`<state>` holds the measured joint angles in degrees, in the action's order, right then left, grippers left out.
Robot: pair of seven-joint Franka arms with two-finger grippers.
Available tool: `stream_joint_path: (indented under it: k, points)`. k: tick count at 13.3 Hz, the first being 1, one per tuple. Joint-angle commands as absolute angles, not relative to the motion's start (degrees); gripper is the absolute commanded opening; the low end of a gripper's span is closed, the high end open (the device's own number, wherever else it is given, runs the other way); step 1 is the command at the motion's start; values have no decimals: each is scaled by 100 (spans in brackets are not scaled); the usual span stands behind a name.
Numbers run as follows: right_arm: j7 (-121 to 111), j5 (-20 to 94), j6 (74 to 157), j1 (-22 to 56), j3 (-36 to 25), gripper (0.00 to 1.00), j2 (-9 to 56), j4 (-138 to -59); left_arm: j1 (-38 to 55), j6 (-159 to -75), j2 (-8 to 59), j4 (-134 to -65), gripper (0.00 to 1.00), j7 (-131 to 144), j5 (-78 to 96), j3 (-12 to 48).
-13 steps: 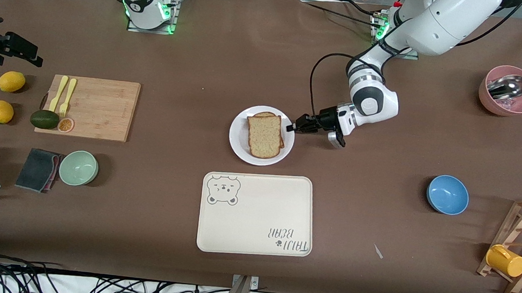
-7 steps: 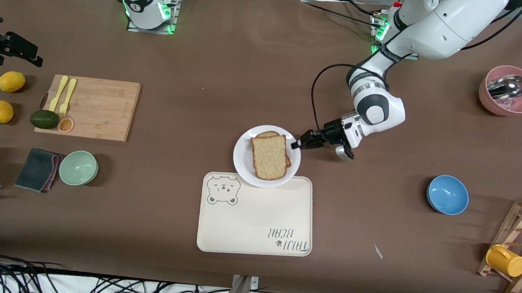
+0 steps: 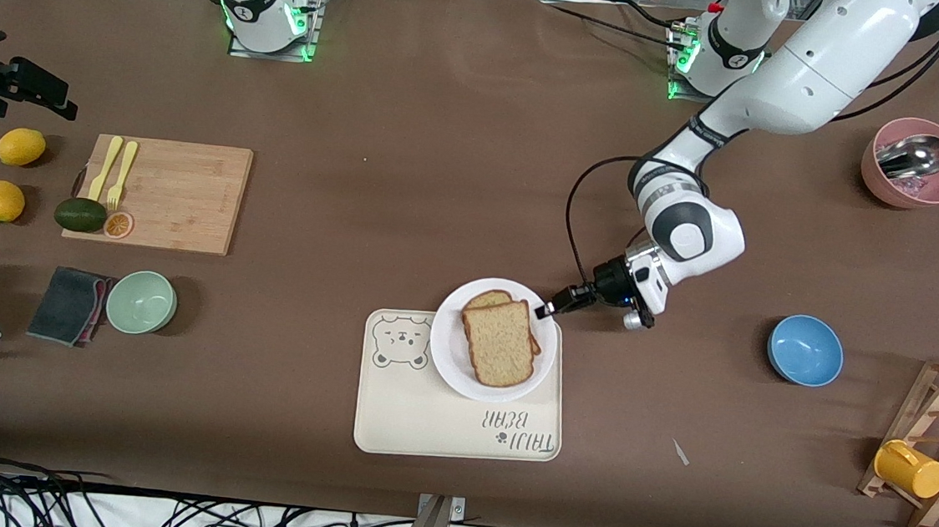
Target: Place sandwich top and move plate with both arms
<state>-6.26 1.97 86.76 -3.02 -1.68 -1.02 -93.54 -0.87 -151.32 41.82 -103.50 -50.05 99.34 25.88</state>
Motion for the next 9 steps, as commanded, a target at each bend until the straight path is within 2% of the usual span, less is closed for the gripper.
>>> stream_joint_path:
  k: [1,4,9]
  points:
    - [-615,193,8604,-325,-149,100,-141,-9343,368,-15196,4639,-9442,0,-3853,9240,2234]
    - [-615,202,8604,-325,-149,100,-141,-9343,641,-15187,5000,-8905,0,-3367,9053,2004]
    - [-615,202,8604,-325,-149,100,-141,-9343,817,-15231,5238,-8736,0,-3349,9079,1890]
